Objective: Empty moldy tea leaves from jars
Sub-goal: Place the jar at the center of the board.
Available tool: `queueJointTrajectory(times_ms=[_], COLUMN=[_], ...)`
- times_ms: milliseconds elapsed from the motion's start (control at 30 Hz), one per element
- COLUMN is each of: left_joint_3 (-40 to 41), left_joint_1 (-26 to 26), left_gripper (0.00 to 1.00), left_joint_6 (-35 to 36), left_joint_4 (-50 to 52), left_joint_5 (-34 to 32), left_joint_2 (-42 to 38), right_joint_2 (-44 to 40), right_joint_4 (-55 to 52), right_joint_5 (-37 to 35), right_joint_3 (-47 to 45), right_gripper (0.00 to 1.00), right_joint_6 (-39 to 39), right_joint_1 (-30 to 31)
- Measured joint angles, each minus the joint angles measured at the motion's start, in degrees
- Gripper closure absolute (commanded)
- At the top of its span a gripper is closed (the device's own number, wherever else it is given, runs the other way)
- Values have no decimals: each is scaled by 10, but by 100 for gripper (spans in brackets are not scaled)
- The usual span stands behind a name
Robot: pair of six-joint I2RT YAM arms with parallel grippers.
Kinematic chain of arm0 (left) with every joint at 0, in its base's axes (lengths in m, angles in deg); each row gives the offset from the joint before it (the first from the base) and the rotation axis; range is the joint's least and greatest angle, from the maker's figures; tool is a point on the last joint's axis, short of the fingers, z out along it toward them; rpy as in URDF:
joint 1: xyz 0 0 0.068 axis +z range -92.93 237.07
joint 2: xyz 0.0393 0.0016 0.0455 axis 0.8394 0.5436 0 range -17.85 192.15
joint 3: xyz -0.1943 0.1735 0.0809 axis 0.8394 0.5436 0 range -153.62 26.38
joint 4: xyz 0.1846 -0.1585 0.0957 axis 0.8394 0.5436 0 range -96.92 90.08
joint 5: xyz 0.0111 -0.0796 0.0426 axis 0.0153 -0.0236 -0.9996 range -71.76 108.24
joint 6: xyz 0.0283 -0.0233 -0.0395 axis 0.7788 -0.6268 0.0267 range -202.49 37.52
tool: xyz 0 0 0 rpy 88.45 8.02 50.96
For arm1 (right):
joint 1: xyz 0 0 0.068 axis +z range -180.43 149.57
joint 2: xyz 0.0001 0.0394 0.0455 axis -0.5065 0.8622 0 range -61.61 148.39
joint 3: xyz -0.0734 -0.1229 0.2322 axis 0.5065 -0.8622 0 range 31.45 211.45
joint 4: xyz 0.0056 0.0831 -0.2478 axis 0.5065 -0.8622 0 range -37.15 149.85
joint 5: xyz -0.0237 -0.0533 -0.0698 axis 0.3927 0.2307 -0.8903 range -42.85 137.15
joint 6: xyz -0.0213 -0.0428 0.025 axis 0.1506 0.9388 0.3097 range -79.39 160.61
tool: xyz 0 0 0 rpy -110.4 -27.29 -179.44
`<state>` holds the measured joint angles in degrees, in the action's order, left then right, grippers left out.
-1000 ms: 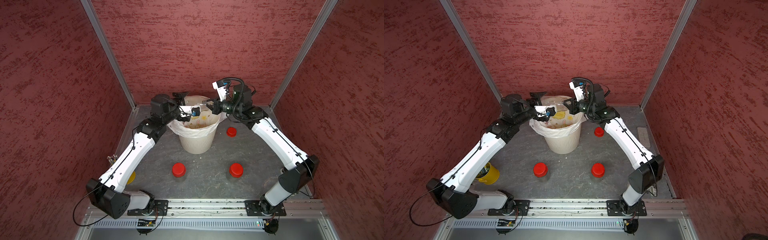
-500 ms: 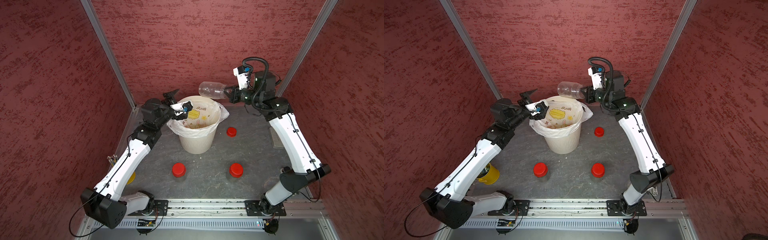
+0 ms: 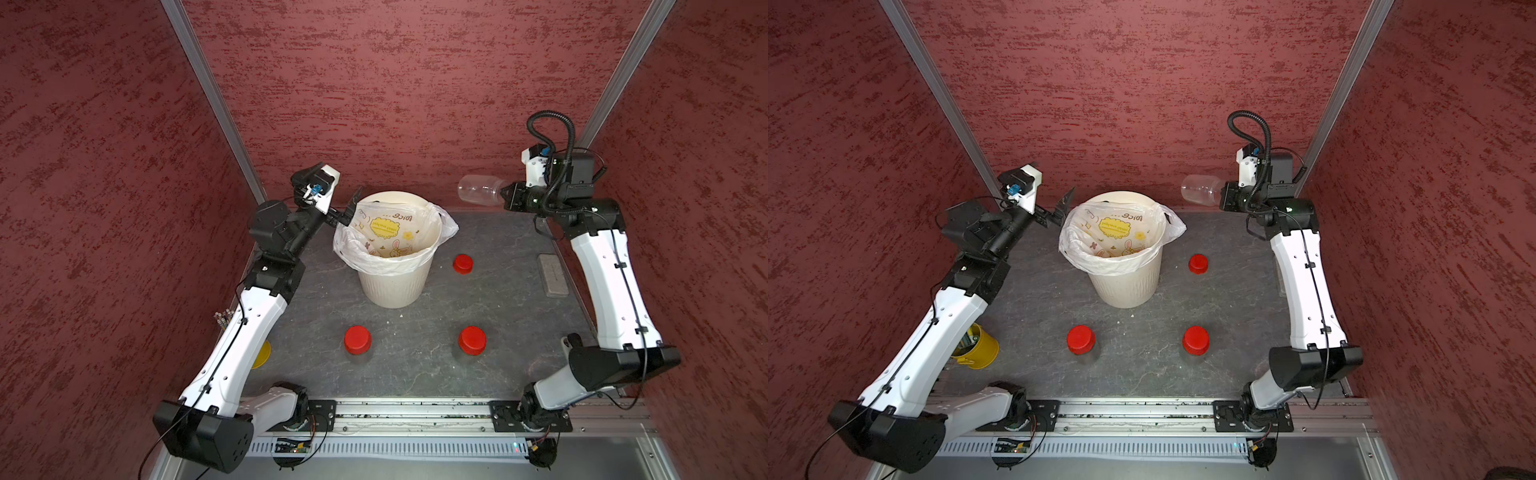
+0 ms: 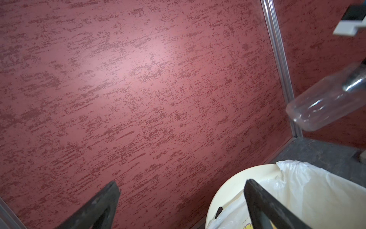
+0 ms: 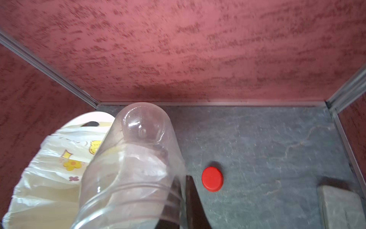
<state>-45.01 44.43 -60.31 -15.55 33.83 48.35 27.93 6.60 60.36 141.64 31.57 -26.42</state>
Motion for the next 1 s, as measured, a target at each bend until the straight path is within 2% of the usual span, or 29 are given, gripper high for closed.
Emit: queueJointTrajectory(times_ms=[200, 367, 600, 1000], left_joint_3=[4, 5, 7, 6], left_joint_1=[7, 14, 14, 14], left_gripper=[0, 0, 0, 0], left_joint_6=[-61, -83, -90, -94], left_joint_4=[3, 22, 39, 67], left_joint_5=[38, 56, 84, 111], left_joint_2=[-4, -4, 0, 11], right_joint_2=[2, 5, 47, 115], right_joint_4=[-26, -33, -39, -33], right_joint_5=[-67, -117, -180, -232], right_joint_3=[-68, -91, -105, -166], right_gripper=[100, 100, 100, 100], right_joint_6=[0, 1, 4, 7], right_joint_1=[-7, -8, -8, -8])
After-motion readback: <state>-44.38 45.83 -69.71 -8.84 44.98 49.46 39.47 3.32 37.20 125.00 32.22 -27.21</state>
